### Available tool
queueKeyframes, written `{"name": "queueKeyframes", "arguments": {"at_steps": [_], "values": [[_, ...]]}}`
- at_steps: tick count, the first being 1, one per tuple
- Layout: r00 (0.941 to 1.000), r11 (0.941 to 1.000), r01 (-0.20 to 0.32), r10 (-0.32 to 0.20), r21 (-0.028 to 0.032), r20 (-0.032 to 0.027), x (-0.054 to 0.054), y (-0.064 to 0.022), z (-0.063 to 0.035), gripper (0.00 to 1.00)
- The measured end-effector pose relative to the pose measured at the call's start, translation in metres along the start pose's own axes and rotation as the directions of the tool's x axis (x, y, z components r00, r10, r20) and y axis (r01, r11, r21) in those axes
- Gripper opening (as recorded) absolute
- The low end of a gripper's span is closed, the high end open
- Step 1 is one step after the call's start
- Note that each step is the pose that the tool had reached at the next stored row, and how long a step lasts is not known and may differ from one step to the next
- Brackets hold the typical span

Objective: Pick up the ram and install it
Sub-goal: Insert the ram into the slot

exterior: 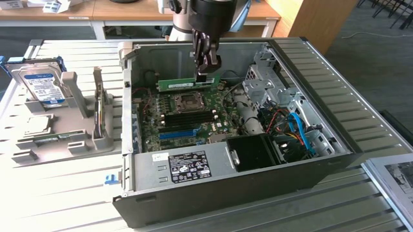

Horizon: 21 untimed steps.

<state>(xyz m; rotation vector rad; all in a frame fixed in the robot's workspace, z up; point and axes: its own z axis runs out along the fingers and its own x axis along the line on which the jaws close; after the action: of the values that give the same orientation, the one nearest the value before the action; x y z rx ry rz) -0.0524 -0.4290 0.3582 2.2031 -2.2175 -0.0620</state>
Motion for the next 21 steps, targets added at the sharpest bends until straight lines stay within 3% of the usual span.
{"name": "queueKeyframes", "arguments": {"at_steps": [8,21], "values": [[0.9999,1.0,0.0,0.0,0.0035,-0.0143,0.0,-0.0003,0.0071,0.12],[0.9995,0.9999,-0.001,0.001,0.0128,-0.0326,0.0,-0.0008,0.021,0.12]]}}
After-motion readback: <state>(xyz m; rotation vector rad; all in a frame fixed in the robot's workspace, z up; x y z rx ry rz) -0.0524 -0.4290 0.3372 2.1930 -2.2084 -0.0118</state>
